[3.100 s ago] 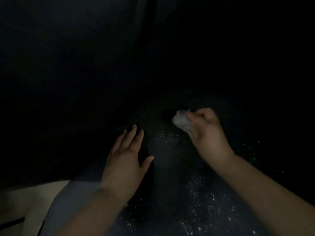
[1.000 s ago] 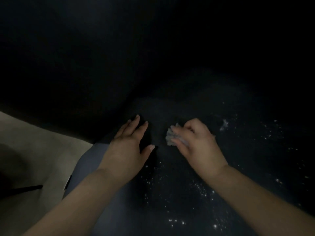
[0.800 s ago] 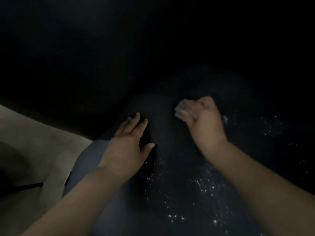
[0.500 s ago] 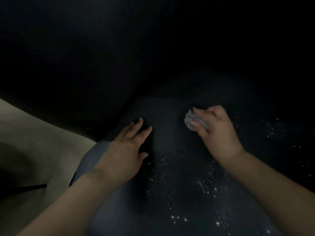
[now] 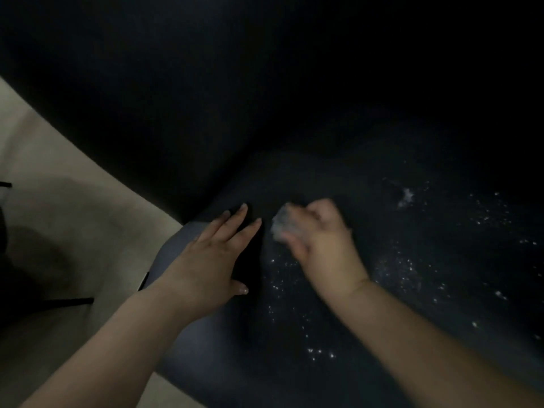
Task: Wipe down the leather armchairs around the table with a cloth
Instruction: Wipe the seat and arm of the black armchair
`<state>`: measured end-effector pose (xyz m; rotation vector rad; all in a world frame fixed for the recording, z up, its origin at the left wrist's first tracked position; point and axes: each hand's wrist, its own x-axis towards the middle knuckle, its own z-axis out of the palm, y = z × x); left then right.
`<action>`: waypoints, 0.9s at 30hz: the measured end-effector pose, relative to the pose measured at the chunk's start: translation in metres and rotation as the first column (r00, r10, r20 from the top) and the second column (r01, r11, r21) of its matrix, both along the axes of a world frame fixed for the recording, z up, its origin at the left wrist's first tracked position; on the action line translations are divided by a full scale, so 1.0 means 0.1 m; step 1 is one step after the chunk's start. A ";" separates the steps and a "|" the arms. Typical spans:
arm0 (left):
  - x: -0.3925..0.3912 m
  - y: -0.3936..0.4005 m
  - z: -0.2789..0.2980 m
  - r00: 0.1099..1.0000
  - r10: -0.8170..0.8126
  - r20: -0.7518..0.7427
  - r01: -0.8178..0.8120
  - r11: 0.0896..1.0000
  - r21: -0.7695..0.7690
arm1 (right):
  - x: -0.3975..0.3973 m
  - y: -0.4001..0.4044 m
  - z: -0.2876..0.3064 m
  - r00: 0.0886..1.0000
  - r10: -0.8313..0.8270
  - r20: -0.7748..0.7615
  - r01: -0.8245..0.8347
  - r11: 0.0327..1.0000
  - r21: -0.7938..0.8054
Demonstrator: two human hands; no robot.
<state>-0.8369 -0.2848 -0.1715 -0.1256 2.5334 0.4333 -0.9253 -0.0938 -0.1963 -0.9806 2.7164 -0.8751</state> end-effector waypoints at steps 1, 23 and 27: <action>0.04 0.01 0.00 1.000 0.010 -0.003 -0.010 1.000 -0.003 | 0.19 -0.03 -0.03 0.993 0.115 0.027 -0.115 0.993 -0.014; 0.55 0.15 -0.01 0.993 0.043 -0.109 -0.040 0.999 0.033 | 0.32 -0.14 0.03 0.995 -0.045 0.088 0.055 0.992 -0.109; 0.63 0.18 -0.01 0.994 0.023 -0.111 -0.020 0.999 0.027 | 0.84 0.12 0.03 0.951 0.309 -0.017 -0.309 0.947 -0.088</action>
